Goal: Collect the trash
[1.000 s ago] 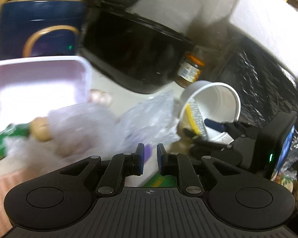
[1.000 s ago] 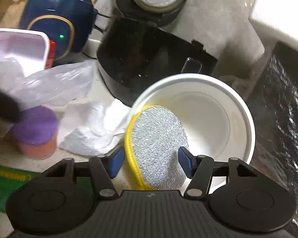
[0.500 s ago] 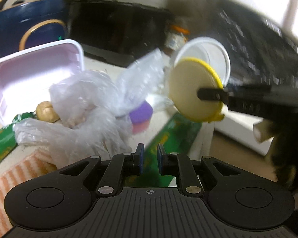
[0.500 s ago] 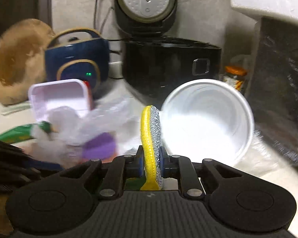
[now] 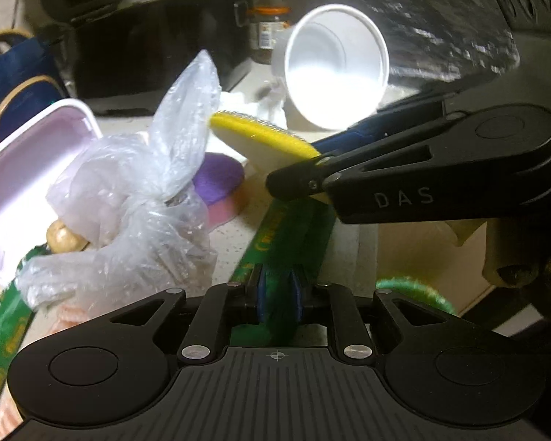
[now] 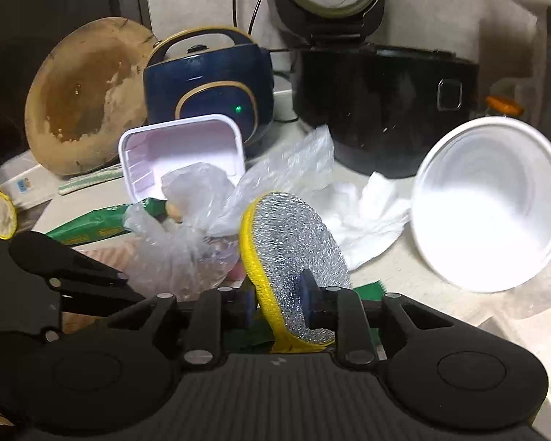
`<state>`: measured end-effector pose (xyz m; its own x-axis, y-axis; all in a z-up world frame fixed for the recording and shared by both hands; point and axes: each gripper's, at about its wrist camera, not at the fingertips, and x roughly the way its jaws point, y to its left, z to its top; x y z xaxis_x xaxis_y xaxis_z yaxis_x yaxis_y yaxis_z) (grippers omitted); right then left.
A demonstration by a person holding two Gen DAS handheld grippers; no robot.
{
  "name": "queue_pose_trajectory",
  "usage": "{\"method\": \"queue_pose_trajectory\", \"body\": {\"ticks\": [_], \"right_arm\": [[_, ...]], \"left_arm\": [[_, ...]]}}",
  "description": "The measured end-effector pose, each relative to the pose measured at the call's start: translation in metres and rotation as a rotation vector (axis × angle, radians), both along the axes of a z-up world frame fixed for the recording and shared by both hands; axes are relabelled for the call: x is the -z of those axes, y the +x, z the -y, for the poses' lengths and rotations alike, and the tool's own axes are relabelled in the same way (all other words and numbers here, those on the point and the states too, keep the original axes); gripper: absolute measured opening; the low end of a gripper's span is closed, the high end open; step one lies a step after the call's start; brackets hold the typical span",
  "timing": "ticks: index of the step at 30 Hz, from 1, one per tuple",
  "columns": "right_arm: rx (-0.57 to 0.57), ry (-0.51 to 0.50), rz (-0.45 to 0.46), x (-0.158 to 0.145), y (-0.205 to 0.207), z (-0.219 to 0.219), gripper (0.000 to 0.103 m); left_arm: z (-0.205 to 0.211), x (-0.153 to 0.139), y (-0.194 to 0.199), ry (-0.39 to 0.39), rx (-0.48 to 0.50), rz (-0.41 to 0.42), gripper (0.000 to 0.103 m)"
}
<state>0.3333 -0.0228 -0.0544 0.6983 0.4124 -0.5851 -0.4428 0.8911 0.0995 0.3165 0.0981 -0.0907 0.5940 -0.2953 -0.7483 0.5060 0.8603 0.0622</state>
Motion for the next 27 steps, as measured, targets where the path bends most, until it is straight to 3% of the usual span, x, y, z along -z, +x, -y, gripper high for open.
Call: {"method": "queue_pose_trajectory", "body": {"ticks": [3, 6, 7, 15, 18, 21, 23, 27], "right_arm": [[-0.012, -0.008, 0.004, 0.003, -0.003, -0.002, 0.032], [0.003, -0.009, 0.012, 0.002, -0.006, -0.001, 0.060], [0.012, -0.004, 0.020, 0.002, -0.007, 0.002, 0.064], [0.112, -0.045, 0.055, 0.001, -0.015, 0.025, 0.066], [0.154, -0.056, 0.068, 0.000, -0.021, 0.039, 0.069], [0.201, -0.087, 0.085, 0.001, -0.025, 0.050, 0.071], [0.257, -0.119, 0.100, 0.002, -0.026, 0.058, 0.073], [0.489, -0.190, 0.146, 0.002, -0.020, 0.081, 0.081]], "left_arm": [[0.000, 0.000, 0.004, 0.012, -0.003, 0.006, 0.023], [-0.002, 0.000, 0.009, 0.062, -0.005, 0.034, 0.030], [-0.001, 0.001, 0.012, 0.083, -0.002, 0.045, 0.033], [-0.008, 0.001, 0.039, 0.060, 0.023, 0.017, 0.035], [-0.012, 0.004, 0.049, 0.016, 0.020, -0.001, 0.036], [-0.017, 0.010, 0.060, -0.032, 0.006, -0.057, 0.045], [-0.015, 0.013, 0.063, -0.037, 0.007, -0.052, 0.051], [-0.009, 0.015, 0.058, -0.041, 0.001, -0.034, 0.052]]}}
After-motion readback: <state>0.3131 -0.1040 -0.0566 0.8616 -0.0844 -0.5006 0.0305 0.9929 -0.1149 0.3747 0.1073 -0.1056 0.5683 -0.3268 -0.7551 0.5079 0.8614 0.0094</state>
